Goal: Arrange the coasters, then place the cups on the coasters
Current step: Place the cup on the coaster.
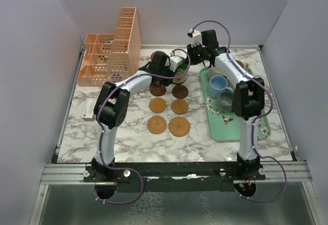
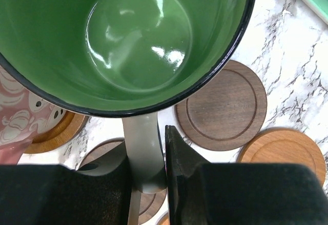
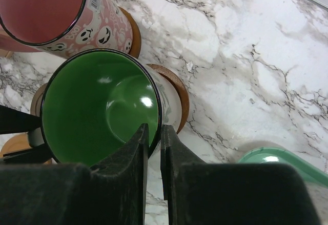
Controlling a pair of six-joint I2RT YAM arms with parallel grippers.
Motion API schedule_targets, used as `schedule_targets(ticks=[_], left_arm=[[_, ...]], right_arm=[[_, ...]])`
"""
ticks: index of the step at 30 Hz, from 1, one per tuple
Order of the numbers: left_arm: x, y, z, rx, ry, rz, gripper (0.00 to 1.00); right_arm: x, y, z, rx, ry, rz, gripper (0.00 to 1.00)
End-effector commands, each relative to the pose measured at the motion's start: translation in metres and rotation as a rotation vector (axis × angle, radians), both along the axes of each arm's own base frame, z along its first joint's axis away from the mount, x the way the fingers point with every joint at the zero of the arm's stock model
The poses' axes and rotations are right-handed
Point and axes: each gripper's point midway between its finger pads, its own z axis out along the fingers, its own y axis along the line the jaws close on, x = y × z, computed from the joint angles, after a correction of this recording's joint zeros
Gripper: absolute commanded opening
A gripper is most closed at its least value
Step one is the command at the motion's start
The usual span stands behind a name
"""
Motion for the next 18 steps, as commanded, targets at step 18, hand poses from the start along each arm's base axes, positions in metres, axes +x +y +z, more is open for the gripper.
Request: schedule_targets(ticks=[18], left_arm=[[0.028,-0.007,0.008,-0.055,-0.085,0.007,0.00]], right_arm=[[-0.014,0.025,-0.004,-0.020,0.006,0.082,0.01]])
